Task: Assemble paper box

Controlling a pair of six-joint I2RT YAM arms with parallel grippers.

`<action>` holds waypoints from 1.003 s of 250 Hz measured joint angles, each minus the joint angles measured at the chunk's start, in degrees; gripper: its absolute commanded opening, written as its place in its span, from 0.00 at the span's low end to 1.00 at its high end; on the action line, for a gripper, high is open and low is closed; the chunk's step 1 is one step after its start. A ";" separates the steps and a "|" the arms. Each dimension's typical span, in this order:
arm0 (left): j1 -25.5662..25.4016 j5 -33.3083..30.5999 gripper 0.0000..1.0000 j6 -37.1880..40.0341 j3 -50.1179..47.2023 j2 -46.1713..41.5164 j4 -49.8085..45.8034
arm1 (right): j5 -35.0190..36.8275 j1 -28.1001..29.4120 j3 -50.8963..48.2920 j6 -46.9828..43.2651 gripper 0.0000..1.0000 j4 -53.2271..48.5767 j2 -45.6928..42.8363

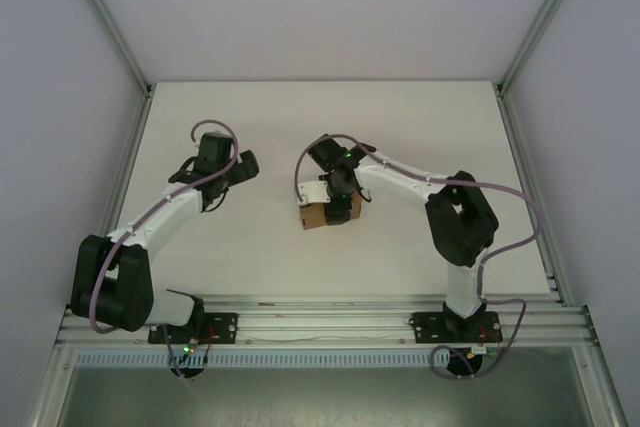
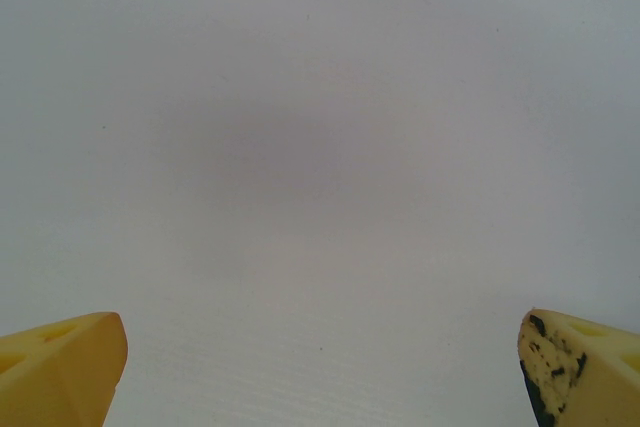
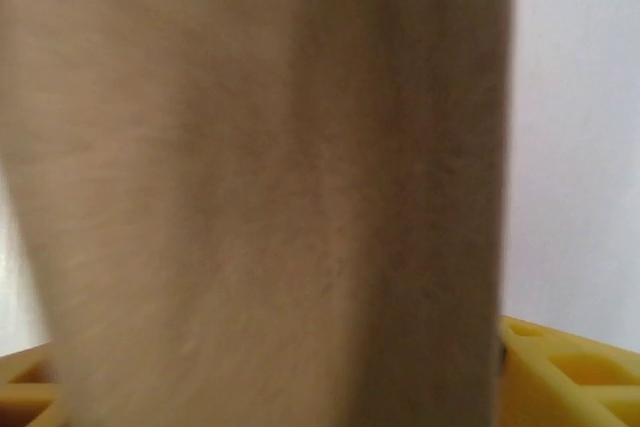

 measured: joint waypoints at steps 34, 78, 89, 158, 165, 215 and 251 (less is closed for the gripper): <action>0.00 -0.15 1.00 0.00 -0.94 -1.22 -0.11 | 4.57 0.07 -0.33 1.49 0.48 2.01 0.28; 0.00 -0.39 1.00 0.26 -1.01 -2.58 -0.13 | 11.26 0.09 -5.35 2.78 0.44 11.89 -2.12; 0.00 -0.39 1.00 0.42 -1.01 -2.89 -0.13 | 13.49 0.15 -6.62 2.78 0.44 14.51 -2.58; 0.00 -0.68 1.00 1.05 -2.08 -4.37 -0.13 | 26.36 0.17 -12.26 0.24 0.45 33.75 -1.99; 0.00 -0.79 1.00 1.05 -2.19 -4.37 -0.13 | 27.34 0.17 -12.26 0.04 0.45 35.26 -1.49; 0.00 -0.85 1.00 1.07 -3.17 -4.96 -0.13 | 30.67 -0.39 -12.31 -2.29 0.46 43.45 2.23; 0.00 -0.98 1.00 1.07 -3.89 -5.40 -0.11 | 31.65 -1.42 -12.50 -4.24 0.48 47.23 4.81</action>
